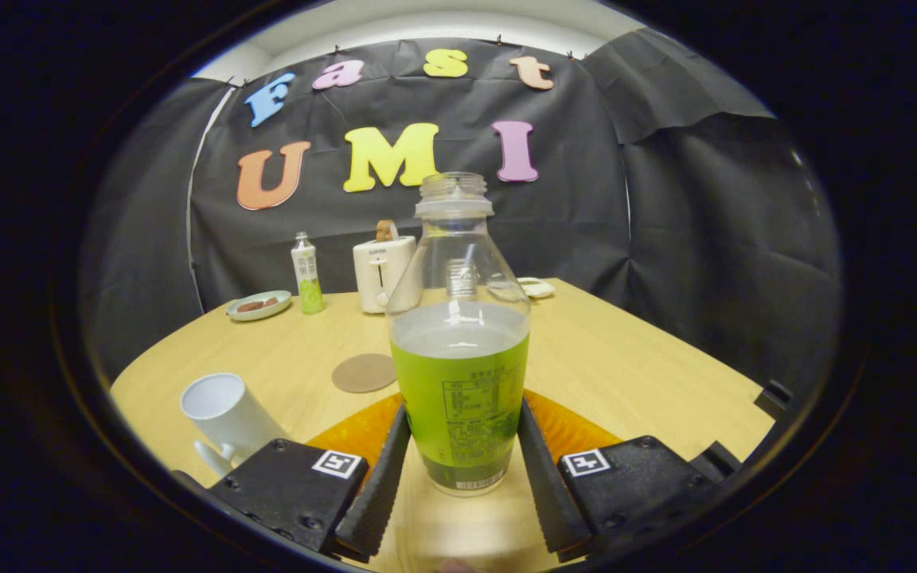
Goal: Take the bottle from table, then pour the juice into the cup, finally place the bottle on the coaster
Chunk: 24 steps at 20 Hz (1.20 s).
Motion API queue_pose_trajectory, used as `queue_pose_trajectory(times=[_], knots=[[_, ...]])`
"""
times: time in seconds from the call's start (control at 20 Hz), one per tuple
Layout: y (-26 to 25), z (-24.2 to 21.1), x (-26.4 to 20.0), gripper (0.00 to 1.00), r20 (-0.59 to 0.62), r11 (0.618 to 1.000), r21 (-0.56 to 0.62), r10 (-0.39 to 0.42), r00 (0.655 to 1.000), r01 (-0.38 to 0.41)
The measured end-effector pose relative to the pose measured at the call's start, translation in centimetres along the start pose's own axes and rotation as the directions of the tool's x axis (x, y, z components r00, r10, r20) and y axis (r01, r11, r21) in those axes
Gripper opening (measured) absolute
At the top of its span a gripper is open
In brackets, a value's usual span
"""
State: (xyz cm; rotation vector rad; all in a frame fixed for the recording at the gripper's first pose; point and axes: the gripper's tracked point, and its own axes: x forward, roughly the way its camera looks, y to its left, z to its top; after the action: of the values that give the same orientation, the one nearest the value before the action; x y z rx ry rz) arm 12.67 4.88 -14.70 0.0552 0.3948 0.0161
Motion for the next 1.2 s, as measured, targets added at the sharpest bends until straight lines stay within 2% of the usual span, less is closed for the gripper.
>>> queue_pose_trajectory(times=[0.3, 0.55, 0.7, 0.8, 1.05, 1.2], knots=[[1.3, 3.8, -2.5, 0.75, 0.049, 0.979, -0.202, -0.003, 0.999, 0.013], [2.0, 6.4, -3.4, 0.75, 0.077, 0.897, -0.439, -0.025, 0.997, 0.056], [2.1, 6.5, -3.1, 0.75, 0.058, 0.861, -0.507, -0.024, 0.998, 0.05], [2.1, 7.2, -3.0, 0.75, 0.071, 0.817, -0.572, -0.047, 0.996, 0.08], [1.8, 9.1, -3.1, 0.75, 0.159, 0.677, -0.715, -0.09, 0.983, 0.177], [1.8, 9.1, -3.0, 0.75, 0.179, 0.617, -0.761, -0.095, 0.979, 0.199]])
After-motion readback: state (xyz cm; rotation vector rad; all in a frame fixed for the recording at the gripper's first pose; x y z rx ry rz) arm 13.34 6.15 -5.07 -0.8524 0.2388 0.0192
